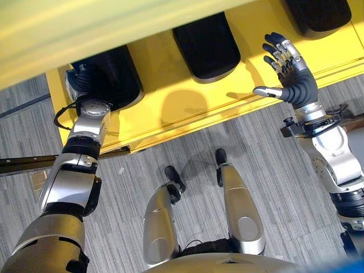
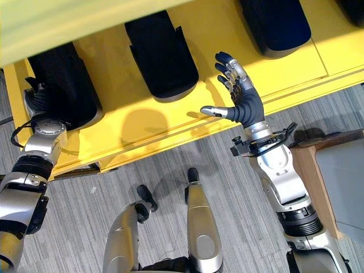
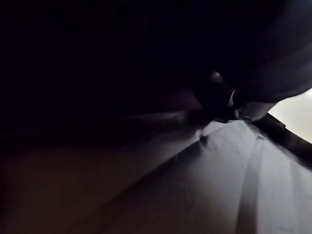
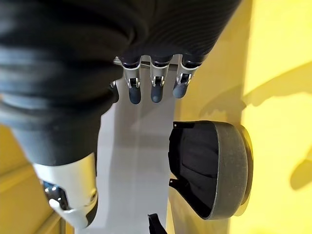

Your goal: Move parts from the plastic box to the shelf.

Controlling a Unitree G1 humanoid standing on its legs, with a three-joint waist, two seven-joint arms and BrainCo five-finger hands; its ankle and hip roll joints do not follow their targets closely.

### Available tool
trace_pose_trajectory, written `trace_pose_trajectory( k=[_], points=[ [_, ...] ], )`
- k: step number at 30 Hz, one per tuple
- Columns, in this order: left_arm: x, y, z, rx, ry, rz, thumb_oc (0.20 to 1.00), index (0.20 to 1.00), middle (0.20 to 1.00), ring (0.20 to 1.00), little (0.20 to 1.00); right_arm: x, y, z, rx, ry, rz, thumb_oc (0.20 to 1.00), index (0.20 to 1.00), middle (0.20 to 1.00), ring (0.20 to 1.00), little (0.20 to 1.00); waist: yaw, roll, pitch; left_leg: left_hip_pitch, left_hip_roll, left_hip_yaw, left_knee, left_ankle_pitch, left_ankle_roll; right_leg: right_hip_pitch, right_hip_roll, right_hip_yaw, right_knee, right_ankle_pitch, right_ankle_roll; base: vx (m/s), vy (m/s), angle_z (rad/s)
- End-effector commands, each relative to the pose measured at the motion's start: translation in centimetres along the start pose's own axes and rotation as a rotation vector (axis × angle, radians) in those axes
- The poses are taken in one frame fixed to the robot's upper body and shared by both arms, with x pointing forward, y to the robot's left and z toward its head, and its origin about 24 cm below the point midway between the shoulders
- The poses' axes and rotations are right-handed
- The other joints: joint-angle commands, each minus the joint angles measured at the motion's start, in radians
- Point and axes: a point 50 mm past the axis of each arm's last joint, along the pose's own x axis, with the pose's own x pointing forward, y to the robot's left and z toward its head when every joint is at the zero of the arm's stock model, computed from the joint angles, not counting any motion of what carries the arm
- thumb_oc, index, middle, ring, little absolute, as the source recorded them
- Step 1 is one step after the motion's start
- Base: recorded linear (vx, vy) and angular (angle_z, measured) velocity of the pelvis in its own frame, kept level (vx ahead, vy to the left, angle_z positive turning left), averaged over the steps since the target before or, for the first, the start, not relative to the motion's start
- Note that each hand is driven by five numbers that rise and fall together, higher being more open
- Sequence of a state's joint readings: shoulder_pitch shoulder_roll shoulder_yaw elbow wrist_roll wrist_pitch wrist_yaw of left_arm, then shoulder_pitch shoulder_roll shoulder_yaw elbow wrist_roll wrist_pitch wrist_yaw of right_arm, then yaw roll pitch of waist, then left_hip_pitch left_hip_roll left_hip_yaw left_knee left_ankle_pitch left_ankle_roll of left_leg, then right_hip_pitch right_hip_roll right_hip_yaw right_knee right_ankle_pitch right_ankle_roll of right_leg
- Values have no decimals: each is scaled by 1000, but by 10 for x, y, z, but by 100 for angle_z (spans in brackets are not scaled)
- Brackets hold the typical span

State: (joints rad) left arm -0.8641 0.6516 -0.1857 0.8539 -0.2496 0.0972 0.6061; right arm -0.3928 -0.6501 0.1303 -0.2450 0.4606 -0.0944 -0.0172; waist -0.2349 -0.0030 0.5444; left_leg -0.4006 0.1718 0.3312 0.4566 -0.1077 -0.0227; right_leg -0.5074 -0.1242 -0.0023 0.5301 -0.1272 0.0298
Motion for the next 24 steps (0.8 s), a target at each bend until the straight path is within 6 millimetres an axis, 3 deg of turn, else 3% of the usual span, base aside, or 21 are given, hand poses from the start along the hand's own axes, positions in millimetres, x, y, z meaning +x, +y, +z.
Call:
trace_pose_trajectory(
  k=[1, 15, 16, 17, 22, 24],
  points=[
    [-4, 12, -33, 97, 47, 1, 200, 200, 200, 200, 200, 4, -2, 29, -11, -148, 18, 1000, 1000, 1000, 1000, 1000, -16, -27, -24, 0, 8, -21, 86, -53, 2, 40, -11, 28, -83, 62, 20, 0, 0, 0],
    [-9, 13, -55, 49, 154, 7, 200, 200, 200, 200, 200, 7, 0, 29, -22, -143, 9, 1000, 1000, 1000, 1000, 1000, -10, -21, -24, 0, 7, -25, 84, -50, 3, 39, -14, 22, -76, 57, 18, 2, 4, 0],
    [-10, 13, -57, 38, 169, 16, 831, 831, 831, 831, 831, 7, 0, 29, -23, -144, 6, 1000, 1000, 1000, 1000, 1000, -9, -22, -24, 0, 7, -25, 85, -50, 4, 39, -14, 22, -75, 58, 18, 0, 0, 0],
    [-11, 12, -58, 16, 181, 20, 1000, 1000, 1000, 1000, 1000, 7, 0, 29, -24, -145, 5, 1000, 1000, 1000, 1000, 1000, -9, -23, -24, -2, 7, -27, 86, -50, 4, 38, -14, 22, -75, 58, 17, 0, 0, 0],
    [-11, 11, -58, -74, 216, 44, 1000, 1000, 1000, 1000, 1000, 7, 0, 29, -33, -142, -13, 1000, 1000, 1000, 1000, 1000, -7, -26, -24, -5, 6, -31, 90, -53, 7, 34, -11, 22, -65, 53, 17, 0, -7, 0],
    [-12, 14, -56, -193, 245, 149, 1000, 1000, 1000, 1000, 1000, 7, -1, 26, -37, -130, -32, 1000, 1000, 1000, 1000, 1000, -1, -32, -24, -8, 5, -35, 87, -52, 6, 31, -8, 20, -67, 53, 16, -3, -48, 3]
  ],
)
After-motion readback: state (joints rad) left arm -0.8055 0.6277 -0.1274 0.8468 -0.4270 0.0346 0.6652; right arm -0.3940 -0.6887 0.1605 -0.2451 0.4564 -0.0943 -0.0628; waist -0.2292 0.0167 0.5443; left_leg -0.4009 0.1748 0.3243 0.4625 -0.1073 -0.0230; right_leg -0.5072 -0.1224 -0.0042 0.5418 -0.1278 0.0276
